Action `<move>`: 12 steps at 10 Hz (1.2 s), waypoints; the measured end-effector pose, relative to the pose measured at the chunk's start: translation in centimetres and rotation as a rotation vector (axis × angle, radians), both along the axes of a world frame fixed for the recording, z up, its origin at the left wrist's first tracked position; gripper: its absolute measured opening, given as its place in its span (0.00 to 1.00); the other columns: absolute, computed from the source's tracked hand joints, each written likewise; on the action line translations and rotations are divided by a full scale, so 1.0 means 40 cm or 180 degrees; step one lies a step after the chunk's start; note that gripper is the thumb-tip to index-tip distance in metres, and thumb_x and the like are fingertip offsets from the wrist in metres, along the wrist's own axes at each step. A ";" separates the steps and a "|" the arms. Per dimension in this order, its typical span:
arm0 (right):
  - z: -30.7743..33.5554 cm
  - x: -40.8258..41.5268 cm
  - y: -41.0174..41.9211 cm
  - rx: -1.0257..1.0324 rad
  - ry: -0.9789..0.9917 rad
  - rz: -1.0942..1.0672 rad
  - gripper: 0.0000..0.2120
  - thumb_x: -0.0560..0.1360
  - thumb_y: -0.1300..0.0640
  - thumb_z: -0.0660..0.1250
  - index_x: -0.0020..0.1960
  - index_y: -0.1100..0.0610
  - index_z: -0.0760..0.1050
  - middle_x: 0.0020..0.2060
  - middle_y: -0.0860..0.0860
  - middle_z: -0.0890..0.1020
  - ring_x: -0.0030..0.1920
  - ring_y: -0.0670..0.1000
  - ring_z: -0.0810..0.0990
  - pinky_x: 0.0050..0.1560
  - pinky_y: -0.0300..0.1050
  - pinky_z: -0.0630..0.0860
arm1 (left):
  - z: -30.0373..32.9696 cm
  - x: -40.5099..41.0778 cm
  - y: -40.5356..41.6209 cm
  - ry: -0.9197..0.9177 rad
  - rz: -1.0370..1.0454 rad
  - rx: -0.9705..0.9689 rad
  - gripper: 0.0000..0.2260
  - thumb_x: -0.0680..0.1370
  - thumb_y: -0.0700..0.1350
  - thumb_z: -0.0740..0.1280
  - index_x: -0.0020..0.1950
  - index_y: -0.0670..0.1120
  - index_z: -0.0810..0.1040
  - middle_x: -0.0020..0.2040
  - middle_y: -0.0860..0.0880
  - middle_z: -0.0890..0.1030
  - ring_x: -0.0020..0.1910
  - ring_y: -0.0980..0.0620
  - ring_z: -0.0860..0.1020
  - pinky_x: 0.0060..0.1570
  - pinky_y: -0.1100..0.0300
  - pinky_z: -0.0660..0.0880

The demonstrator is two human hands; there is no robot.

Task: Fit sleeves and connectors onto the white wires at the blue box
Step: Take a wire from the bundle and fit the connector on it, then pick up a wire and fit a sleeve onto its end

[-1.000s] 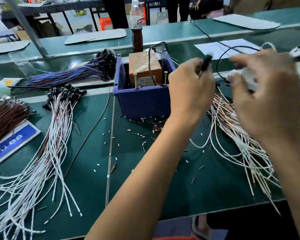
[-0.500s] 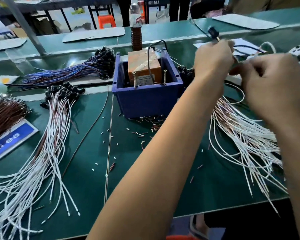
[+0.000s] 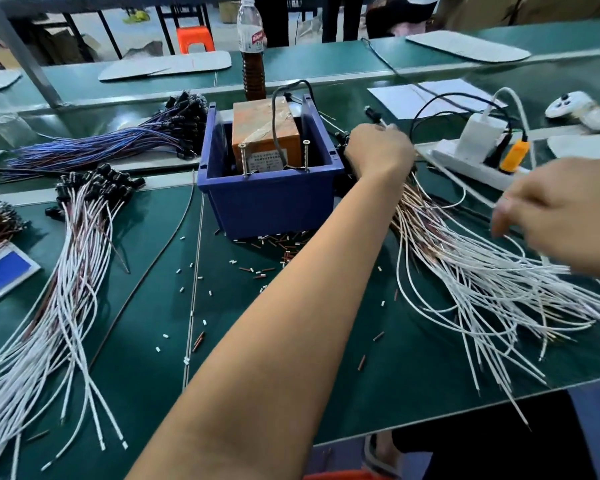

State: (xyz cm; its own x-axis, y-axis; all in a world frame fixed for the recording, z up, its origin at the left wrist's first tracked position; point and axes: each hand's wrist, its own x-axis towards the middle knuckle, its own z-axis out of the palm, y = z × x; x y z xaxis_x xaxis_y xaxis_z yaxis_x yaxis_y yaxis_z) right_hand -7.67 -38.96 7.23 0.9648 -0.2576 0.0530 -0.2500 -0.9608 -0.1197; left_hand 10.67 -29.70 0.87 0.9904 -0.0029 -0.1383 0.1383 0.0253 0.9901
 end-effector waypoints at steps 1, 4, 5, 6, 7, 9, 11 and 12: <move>-0.053 0.029 0.026 0.0287 0.0674 -0.0102 0.16 0.84 0.55 0.61 0.42 0.46 0.82 0.26 0.45 0.83 0.25 0.49 0.83 0.37 0.47 0.80 | -0.036 0.012 0.003 -0.0107 0.0168 0.0209 0.11 0.83 0.35 0.61 0.57 0.29 0.79 0.56 0.31 0.82 0.57 0.33 0.80 0.50 0.49 0.76; -0.184 0.180 0.065 0.0077 0.0146 -0.0301 0.15 0.76 0.44 0.73 0.53 0.55 0.83 0.48 0.60 0.84 0.49 0.63 0.82 0.45 0.49 0.77 | -0.078 0.006 0.006 -0.0593 0.0233 0.1559 0.07 0.79 0.38 0.66 0.42 0.38 0.79 0.46 0.37 0.84 0.50 0.38 0.84 0.38 0.51 0.79; -0.203 0.213 0.065 0.0252 -0.0269 -0.0397 0.12 0.75 0.48 0.75 0.52 0.55 0.82 0.50 0.60 0.84 0.51 0.64 0.82 0.47 0.49 0.76 | -0.091 0.011 0.009 -0.0565 0.0282 0.1450 0.05 0.78 0.38 0.67 0.45 0.37 0.78 0.47 0.39 0.83 0.48 0.43 0.82 0.37 0.50 0.77; -0.213 0.232 0.075 0.0407 -0.0600 -0.0437 0.11 0.74 0.51 0.76 0.51 0.58 0.82 0.49 0.61 0.84 0.52 0.65 0.82 0.52 0.53 0.79 | -0.103 0.013 0.014 -0.0535 0.0273 0.1201 0.01 0.78 0.40 0.68 0.47 0.43 0.79 0.40 0.53 0.78 0.35 0.56 0.74 0.34 0.60 0.65; -0.227 0.247 0.080 0.0428 -0.0470 -0.0378 0.12 0.76 0.53 0.76 0.54 0.59 0.83 0.51 0.63 0.84 0.52 0.65 0.82 0.52 0.54 0.80 | -0.109 -0.005 0.019 -0.0510 0.0137 0.1191 0.05 0.78 0.42 0.67 0.43 0.48 0.76 0.36 0.57 0.75 0.33 0.62 0.69 0.29 0.67 0.62; -0.211 0.216 0.096 0.0462 -0.0597 -0.0192 0.07 0.73 0.55 0.76 0.51 0.52 0.86 0.46 0.61 0.83 0.47 0.64 0.82 0.44 0.50 0.74 | -0.112 -0.079 0.089 -0.0234 -0.0729 0.1138 0.09 0.74 0.36 0.65 0.40 0.45 0.84 0.42 0.44 0.85 0.46 0.43 0.84 0.45 0.54 0.82; -0.174 0.196 0.200 0.0720 0.0063 0.0520 0.13 0.69 0.51 0.81 0.36 0.49 0.77 0.36 0.52 0.82 0.39 0.57 0.80 0.39 0.44 0.71 | -0.103 -0.143 0.285 -0.0111 -0.1254 0.0807 0.18 0.72 0.26 0.57 0.43 0.43 0.82 0.32 0.47 0.82 0.31 0.51 0.82 0.40 0.55 0.83; -0.174 0.199 0.279 0.0862 0.0305 0.0992 0.13 0.69 0.48 0.82 0.35 0.47 0.78 0.34 0.45 0.81 0.35 0.46 0.79 0.34 0.40 0.70 | -0.104 -0.168 0.414 -0.0227 -0.1382 0.1028 0.20 0.71 0.24 0.57 0.42 0.44 0.83 0.37 0.44 0.85 0.35 0.49 0.84 0.42 0.52 0.84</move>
State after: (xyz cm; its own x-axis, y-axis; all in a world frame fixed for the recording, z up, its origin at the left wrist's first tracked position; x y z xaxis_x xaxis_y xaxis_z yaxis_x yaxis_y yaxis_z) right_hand 0.27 -27.82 0.28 0.9960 0.0549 -0.0702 0.0253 -0.9292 -0.3687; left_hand 3.96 -13.14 -3.30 0.9145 -0.3824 -0.1323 0.0004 -0.3260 0.9454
